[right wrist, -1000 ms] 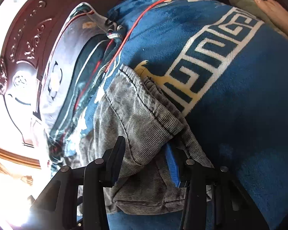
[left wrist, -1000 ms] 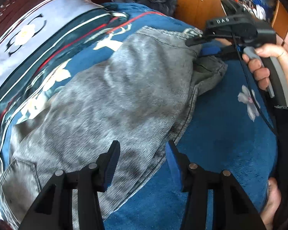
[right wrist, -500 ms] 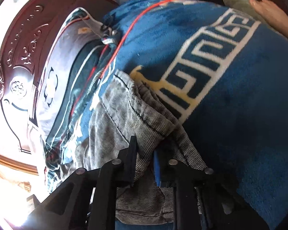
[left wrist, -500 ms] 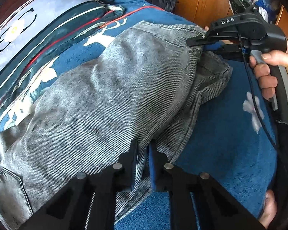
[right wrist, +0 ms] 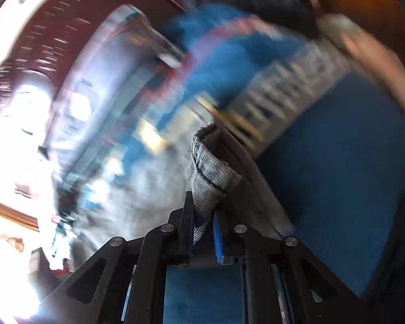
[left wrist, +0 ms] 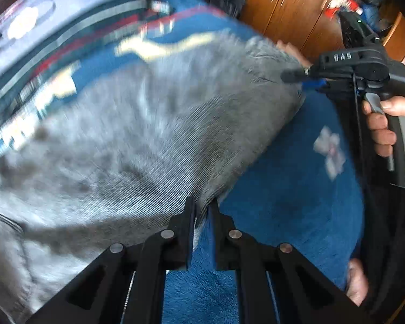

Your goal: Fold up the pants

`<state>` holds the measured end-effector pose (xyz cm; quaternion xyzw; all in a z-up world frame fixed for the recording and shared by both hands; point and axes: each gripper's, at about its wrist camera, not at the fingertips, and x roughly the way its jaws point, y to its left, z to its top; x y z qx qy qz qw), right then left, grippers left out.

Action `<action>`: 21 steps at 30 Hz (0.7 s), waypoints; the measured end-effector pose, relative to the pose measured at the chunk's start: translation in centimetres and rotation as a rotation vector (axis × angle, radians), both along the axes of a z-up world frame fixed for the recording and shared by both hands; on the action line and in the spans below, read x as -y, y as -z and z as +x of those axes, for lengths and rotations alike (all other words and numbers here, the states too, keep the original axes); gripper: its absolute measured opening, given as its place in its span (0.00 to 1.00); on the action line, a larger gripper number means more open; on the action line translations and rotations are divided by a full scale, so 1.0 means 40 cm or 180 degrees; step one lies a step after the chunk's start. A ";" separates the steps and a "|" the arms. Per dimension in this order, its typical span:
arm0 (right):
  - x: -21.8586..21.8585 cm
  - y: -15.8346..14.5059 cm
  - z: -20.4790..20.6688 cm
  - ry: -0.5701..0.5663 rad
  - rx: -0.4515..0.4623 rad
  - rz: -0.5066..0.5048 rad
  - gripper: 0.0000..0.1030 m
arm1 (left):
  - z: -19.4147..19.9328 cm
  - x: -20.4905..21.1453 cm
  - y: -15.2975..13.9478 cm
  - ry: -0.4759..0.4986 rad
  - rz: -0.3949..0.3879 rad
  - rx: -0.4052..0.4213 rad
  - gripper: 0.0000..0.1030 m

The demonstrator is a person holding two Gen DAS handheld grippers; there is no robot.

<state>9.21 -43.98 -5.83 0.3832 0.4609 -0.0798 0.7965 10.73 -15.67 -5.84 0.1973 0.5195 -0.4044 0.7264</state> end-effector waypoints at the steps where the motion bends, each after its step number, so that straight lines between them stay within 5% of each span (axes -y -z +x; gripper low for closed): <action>1: 0.006 0.047 -0.002 0.0012 -0.0240 0.0093 0.14 | -0.013 0.002 0.016 -0.0006 0.0050 0.0012 0.12; 3: 0.021 0.068 -0.032 0.0142 -0.0143 0.0291 0.15 | -0.029 0.004 0.020 -0.0053 0.0034 0.0122 0.15; 10: 0.025 -0.022 -0.104 0.0381 0.0071 -0.0052 0.24 | -0.034 -0.027 -0.032 -0.0114 -0.0188 0.0047 0.17; 13: 0.046 0.005 -0.118 0.0562 -0.0016 0.0076 0.30 | -0.032 -0.028 -0.037 -0.0109 -0.0180 0.0068 0.17; 17: 0.051 0.056 -0.116 0.0797 -0.0088 0.0438 0.56 | -0.029 -0.021 -0.014 -0.0109 -0.0085 0.0052 0.17; 21: 0.041 0.078 -0.087 0.0778 0.0001 0.0455 0.56 | -0.019 -0.014 0.013 -0.0149 -0.0051 0.0006 0.17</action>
